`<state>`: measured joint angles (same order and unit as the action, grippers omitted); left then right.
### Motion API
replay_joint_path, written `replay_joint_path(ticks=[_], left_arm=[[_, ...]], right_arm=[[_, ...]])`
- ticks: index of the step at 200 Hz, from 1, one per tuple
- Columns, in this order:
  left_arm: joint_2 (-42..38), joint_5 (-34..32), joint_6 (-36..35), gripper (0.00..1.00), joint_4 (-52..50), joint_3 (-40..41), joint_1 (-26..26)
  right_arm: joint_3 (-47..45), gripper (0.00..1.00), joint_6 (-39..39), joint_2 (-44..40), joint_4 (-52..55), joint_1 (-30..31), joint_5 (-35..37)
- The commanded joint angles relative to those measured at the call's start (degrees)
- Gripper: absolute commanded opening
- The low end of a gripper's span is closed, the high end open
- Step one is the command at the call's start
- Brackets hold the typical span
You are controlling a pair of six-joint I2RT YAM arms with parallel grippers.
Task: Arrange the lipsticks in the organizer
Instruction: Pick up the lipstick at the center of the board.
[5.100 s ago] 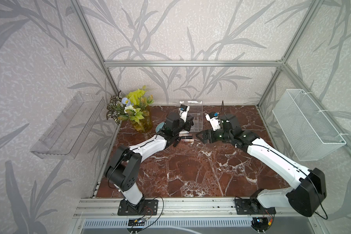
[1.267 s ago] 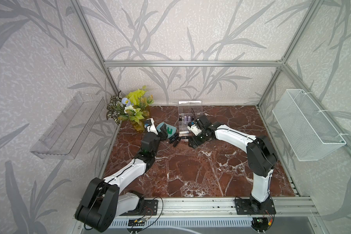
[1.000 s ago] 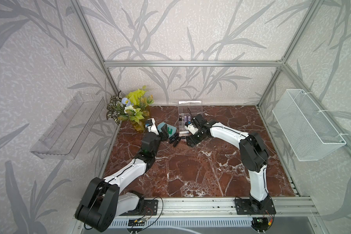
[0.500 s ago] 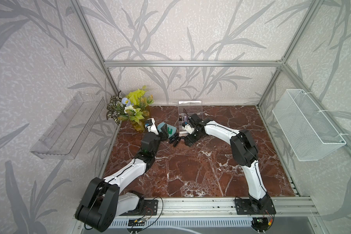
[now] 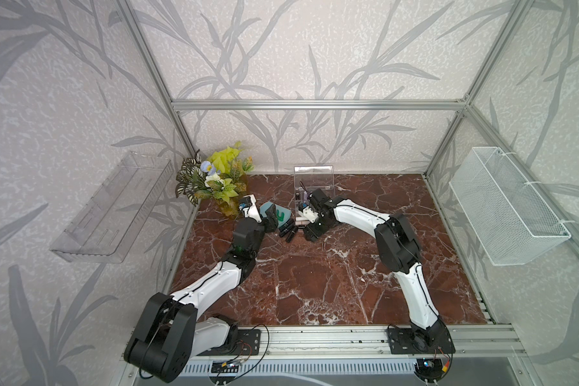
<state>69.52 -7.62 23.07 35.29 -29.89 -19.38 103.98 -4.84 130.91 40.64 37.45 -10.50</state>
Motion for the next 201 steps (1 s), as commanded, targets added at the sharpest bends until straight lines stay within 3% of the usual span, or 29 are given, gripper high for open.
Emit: replay_joint_path(ticks=[1, 83, 164, 201], left_arm=[[-1.1, 0.0, -0.6, 0.65, 1.8, 0.4, 0.2], [-0.4, 0.5, -0.6, 0.65, 1.6, 0.1, 0.2], [0.2, 0.8, -0.5, 0.65, 1.5, -0.2, 0.2], [0.3, 1.0, -0.4, 0.65, 1.7, -0.2, 0.2]], right_arm=[[-0.8, 0.70, -0.8, 0.5, 1.9, 1.0, 1.0], [-2.3, 0.38, -0.8, 0.3, 2.9, 3.6, 4.3], [-11.0, 0.39, 0.4, -3.8, -0.4, 3.8, 5.6], [-13.0, 0.29, 1.4, -6.1, -1.6, 3.8, 4.4]])
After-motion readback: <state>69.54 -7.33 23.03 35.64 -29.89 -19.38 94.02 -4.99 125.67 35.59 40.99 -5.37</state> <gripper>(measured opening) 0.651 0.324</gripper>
